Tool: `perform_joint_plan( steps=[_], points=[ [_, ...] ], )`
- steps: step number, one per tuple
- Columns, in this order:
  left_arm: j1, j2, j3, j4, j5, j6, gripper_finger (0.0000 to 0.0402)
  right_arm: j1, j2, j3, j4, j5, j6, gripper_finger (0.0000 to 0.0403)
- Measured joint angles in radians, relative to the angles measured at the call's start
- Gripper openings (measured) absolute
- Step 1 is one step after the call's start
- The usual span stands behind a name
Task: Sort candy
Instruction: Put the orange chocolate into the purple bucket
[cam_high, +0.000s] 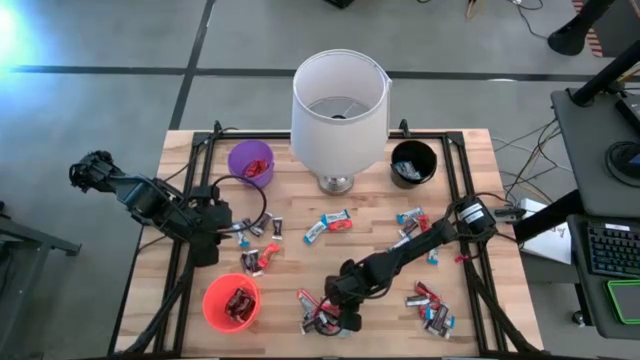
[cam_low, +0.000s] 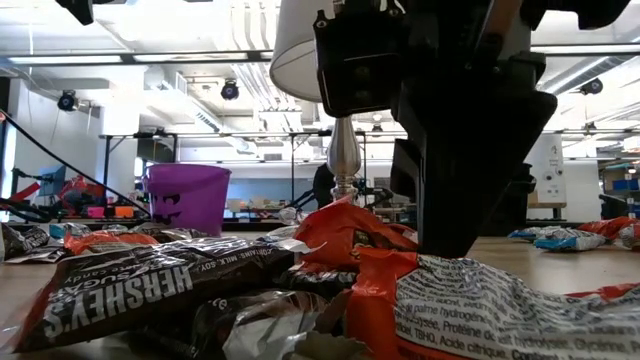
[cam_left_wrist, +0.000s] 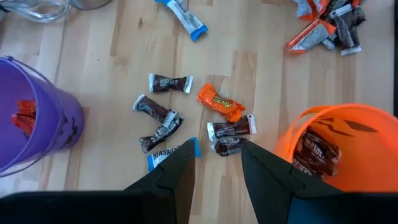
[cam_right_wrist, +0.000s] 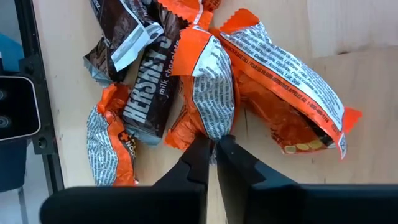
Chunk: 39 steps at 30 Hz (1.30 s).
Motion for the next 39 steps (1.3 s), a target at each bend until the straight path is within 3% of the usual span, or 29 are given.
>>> perform_joint_plan(
  steps=[15,25,39],
  points=[
    [0.000,0.000,0.000,-0.006,0.000,-0.001,0.0113,0.000,-0.049,-0.006,-0.011,-0.083,-0.032,0.0008],
    [0.000,0.000,0.000,-0.001,0.010,-0.005,0.0113,0.000,-0.094,-0.005,-0.015,-0.083,-0.057,0.0008],
    [0.000,-0.001,0.000,-0.006,0.010,0.003,0.0113,-0.002,-0.028,-0.040,0.015,-0.139,-0.080,0.0008]
  ],
)
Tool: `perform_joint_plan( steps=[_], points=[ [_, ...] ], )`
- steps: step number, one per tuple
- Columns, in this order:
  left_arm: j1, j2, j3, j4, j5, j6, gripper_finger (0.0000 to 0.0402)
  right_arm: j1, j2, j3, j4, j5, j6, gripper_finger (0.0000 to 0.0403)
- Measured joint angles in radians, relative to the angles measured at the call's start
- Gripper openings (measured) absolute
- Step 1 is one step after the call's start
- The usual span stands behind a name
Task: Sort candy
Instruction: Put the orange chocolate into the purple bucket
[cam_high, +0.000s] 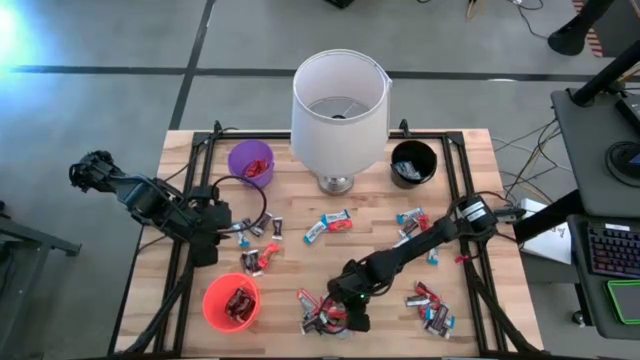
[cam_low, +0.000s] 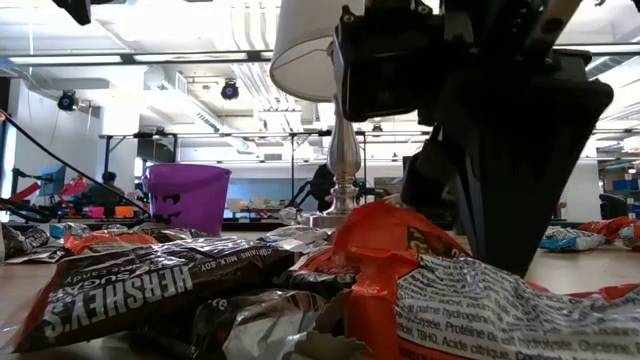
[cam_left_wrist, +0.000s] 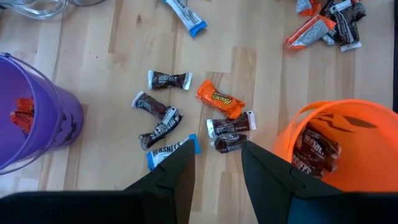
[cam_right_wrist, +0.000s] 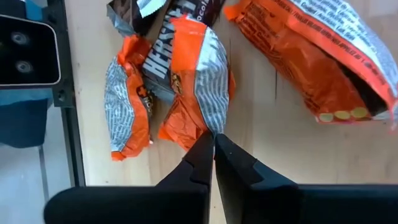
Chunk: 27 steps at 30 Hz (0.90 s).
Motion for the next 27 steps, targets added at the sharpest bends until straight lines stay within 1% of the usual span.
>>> perform_joint_plan(
  steps=[6,9,12,20,24,27],
  points=[
    [0.000,0.000,0.000,0.000,0.000,0.000,0.0113,-0.005,-0.011,0.000,0.002,0.001,0.027,0.0009],
    [0.000,0.000,0.000,0.000,0.000,0.001,0.0113,-0.010,-0.011,0.000,0.002,-0.015,0.049,0.0016],
    [0.000,0.000,0.000,0.000,0.000,0.001,0.0113,-0.015,-0.011,0.000,0.002,-0.022,0.058,0.0034],
    [0.000,0.000,0.000,0.000,0.000,0.001,0.0113,-0.016,-0.011,0.000,0.016,-0.025,0.058,0.0101],
    [0.000,0.000,0.000,0.000,0.000,0.001,0.0113,-0.015,-0.011,0.000,0.075,-0.041,0.058,0.0121],
    [0.000,0.000,0.000,0.000,0.000,0.001,0.0113,-0.015,-0.011,0.000,0.100,-0.041,0.059,0.0128]
  ],
)
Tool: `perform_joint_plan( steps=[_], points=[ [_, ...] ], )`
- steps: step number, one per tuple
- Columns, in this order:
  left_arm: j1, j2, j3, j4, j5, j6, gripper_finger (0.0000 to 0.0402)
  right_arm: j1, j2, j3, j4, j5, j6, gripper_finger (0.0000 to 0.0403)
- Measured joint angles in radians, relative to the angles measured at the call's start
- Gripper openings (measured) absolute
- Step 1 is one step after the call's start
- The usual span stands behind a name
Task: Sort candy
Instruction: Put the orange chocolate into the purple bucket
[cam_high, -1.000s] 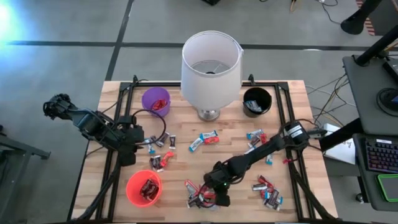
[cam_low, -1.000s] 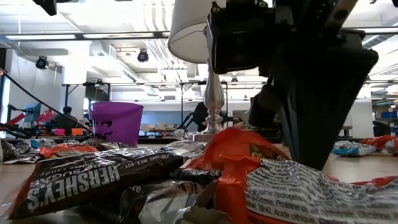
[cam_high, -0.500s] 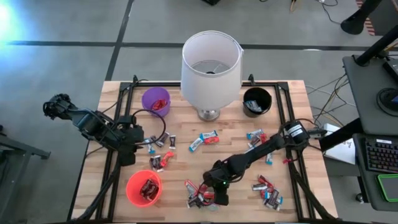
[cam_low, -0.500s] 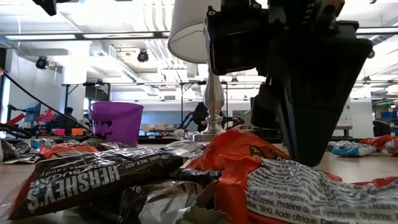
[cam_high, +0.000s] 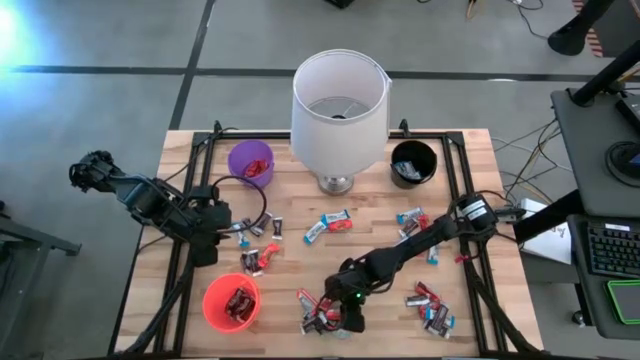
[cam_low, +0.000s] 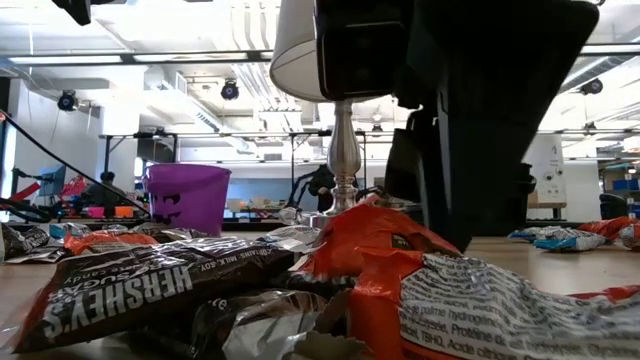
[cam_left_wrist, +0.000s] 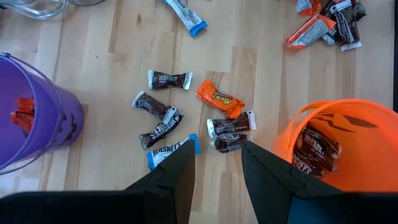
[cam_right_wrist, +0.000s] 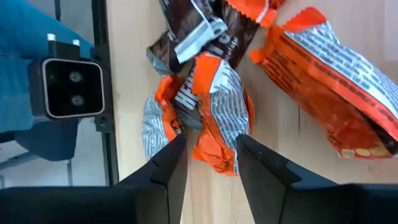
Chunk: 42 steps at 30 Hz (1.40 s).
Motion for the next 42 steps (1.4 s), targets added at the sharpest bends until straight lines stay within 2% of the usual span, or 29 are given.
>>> perform_joint_plan(
  steps=[12,18,21,27,35,42],
  points=[
    [0.000,0.000,0.000,0.000,0.000,0.000,0.0113,0.000,0.035,0.000,0.036,0.005,-0.008,0.0130],
    [0.000,0.000,0.000,0.000,0.000,0.000,0.0113,0.000,0.043,0.000,0.036,0.047,-0.030,0.0127],
    [0.000,0.000,0.000,0.000,0.000,0.001,0.0113,0.000,0.043,0.000,0.036,0.053,-0.034,0.0108],
    [0.000,0.000,0.000,0.000,0.000,0.019,0.0113,0.000,0.042,-0.003,0.032,0.041,-0.033,0.0020],
    [0.000,0.000,0.000,0.001,0.000,0.019,0.0113,0.000,0.020,-0.003,0.001,0.022,-0.010,0.0009],
    [0.000,0.000,0.000,0.026,-0.004,0.019,0.0113,0.000,-0.074,-0.004,-0.091,0.026,-0.018,0.0009]
  ],
)
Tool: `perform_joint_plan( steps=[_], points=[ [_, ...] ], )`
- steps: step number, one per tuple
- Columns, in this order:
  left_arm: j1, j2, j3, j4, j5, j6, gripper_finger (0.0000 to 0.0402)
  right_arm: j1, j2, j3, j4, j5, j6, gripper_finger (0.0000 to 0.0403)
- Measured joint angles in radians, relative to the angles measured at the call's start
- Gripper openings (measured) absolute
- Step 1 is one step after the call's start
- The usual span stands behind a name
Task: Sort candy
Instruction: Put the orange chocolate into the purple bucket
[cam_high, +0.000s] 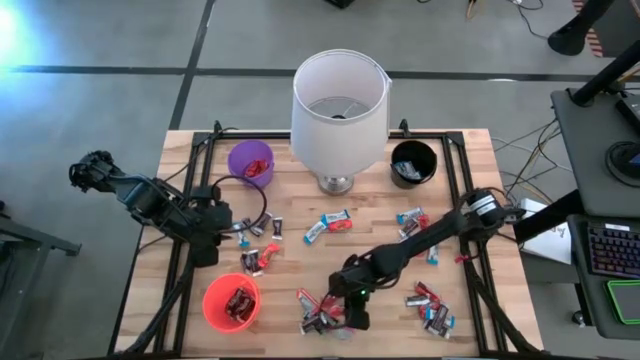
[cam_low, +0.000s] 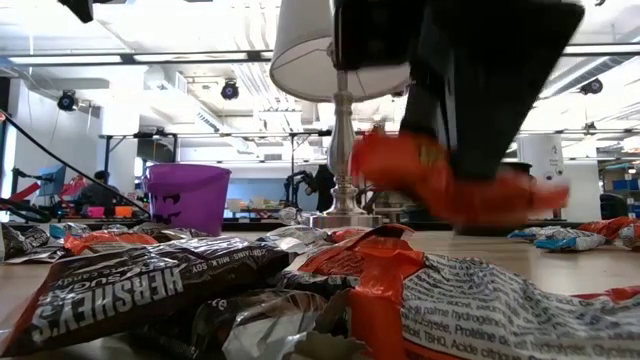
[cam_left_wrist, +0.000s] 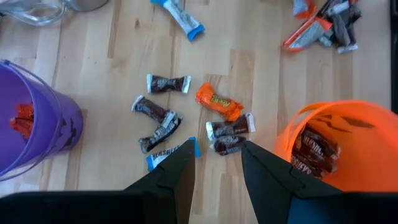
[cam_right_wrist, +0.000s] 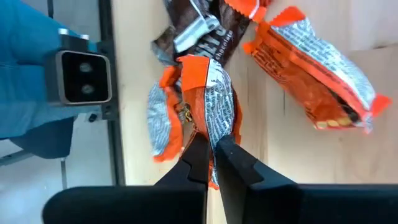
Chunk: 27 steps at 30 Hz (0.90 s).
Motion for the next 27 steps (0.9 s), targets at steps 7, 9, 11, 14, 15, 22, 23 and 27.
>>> perform_joint_plan(
  steps=[7,9,11,14,15,22,23,27],
  points=[
    [0.000,0.000,0.000,0.129,-0.052,0.008,0.0113,-0.036,-0.116,0.000,-0.029,0.086,-0.015,0.0009],
    [0.000,0.002,0.000,0.171,-0.083,0.008,0.0113,-0.052,-0.147,0.000,-0.030,0.135,-0.015,0.0009],
    [0.000,0.004,0.000,0.215,-0.110,0.008,0.0114,-0.072,-0.174,0.013,-0.032,0.185,-0.023,0.0009],
    [0.002,0.008,0.000,0.274,-0.132,0.013,0.0114,-0.103,-0.203,0.045,-0.030,0.252,-0.068,0.0009],
    [0.001,0.008,0.000,0.292,-0.143,0.016,0.0114,-0.114,-0.209,0.059,-0.029,0.269,-0.088,0.0009],
    [0.010,0.043,0.000,0.408,-0.147,0.030,0.0132,-0.174,-0.214,0.193,-0.028,0.395,-0.216,0.0009],
    [0.010,0.051,0.000,0.418,-0.147,0.039,0.0138,-0.181,-0.214,0.209,-0.027,0.395,-0.234,0.0009],
    [0.011,0.097,0.000,0.451,-0.147,0.073,0.0162,-0.205,-0.204,0.258,-0.026,0.396,-0.277,0.0009]
  ],
)
